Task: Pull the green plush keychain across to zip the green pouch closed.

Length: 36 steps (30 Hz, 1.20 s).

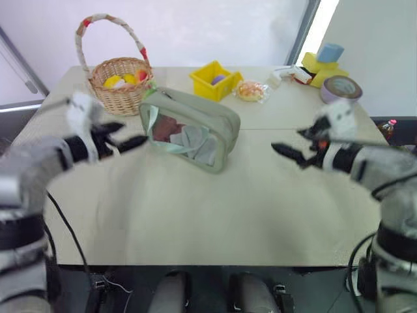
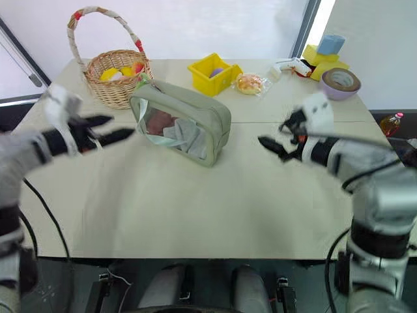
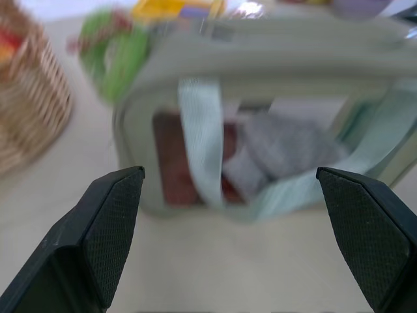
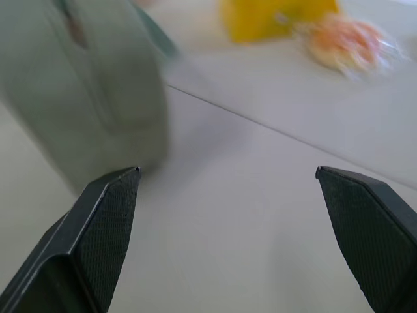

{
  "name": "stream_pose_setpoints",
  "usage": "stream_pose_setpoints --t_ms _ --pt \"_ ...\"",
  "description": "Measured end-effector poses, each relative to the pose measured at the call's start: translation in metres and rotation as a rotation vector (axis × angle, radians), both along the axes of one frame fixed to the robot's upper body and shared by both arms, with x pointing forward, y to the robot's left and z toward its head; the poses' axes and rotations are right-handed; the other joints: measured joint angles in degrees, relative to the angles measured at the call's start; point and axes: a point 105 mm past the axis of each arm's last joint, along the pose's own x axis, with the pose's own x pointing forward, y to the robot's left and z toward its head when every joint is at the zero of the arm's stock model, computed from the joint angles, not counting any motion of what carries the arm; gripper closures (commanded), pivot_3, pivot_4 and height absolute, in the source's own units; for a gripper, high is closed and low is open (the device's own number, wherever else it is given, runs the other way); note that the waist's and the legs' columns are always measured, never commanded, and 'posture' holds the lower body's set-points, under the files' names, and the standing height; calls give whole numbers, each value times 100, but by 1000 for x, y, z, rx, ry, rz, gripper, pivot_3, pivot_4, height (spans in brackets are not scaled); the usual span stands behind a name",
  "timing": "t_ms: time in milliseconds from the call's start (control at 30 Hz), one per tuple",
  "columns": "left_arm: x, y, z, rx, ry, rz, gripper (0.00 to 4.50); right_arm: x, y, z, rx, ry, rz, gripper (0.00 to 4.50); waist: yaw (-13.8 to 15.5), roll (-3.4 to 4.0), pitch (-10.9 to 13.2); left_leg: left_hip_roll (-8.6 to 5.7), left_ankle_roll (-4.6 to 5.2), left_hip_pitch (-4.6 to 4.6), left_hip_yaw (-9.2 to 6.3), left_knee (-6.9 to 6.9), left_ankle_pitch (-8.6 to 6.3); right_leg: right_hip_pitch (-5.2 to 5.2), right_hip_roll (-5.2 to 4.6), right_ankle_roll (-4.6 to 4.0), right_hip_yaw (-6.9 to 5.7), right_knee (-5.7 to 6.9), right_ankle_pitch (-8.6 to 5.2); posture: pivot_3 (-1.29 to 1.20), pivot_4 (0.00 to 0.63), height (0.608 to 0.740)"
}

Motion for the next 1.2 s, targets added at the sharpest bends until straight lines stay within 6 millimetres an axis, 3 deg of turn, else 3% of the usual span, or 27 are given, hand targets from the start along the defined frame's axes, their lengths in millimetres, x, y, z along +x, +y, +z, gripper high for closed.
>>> stream_pose_setpoints --t_ms 167,333,467,633,733,867,967,1067,1167,1200 --pt "7 7 15 43 -3 -113 0 1 21 32 -9 -1 162 35 -86 -7 7 4 -4 -59 3 9 2 -52 9 1 0 8 0 0 150 739" --pt "10 17 21 90 -15 -130 0 10 26 22 -18 39 183 35 -95 -13 13 6 -5 -60 24 27 3 -58 -3 3 21 10 1 0 150 739" --pt "12 23 19 98 -15 -124 0 12 33 26 -26 18 200 35 -93 -15 14 9 -9 -60 26 34 6 -64 -3 6 29 23 3 0 150 739" --pt "12 30 22 119 -37 -96 0 15 76 50 -18 -81 286 35 -134 -15 15 18 -23 -60 35 31 14 -82 6 7 44 41 4 0 150 739" --pt "11 35 28 88 -51 -70 0 21 100 54 -33 -126 308 35 -123 -17 15 20 -28 -62 35 30 16 -85 7 6 44 44 4 0 150 739" --pt "3 32 21 95 -52 -72 0 39 137 28 -78 -117 320 35 -137 -17 14 20 -37 -60 45 30 22 -88 5 7 54 64 4 0 150 739" --pt "-3 28 6 79 -5 -72 0 56 139 -6 -127 -54 276 35 -87 -39 25 18 -46 -68 40 33 27 -90 2 7 56 71 4 0 150 739" --pt "-11 30 0 56 8 -43 0 63 138 -16 -141 -47 257 35 -104 -44 28 16 -49 -68 41 34 28 -91 0 7 59 73 4 0 150 739" --pt "-19 29 -3 47 7 -28 0 60 145 -11 -134 -66 298 873 -123 -44 28 19 -56 -67 40 32 33 -97 3 7 59 83 4 0 150 739" --pt "-21 30 -3 40 5 -21 0 59 147 -9 -134 -79 318 1420 -124 -44 28 19 -56 -66 40 32 32 -101 3 7 59 90 4 0 150 739"
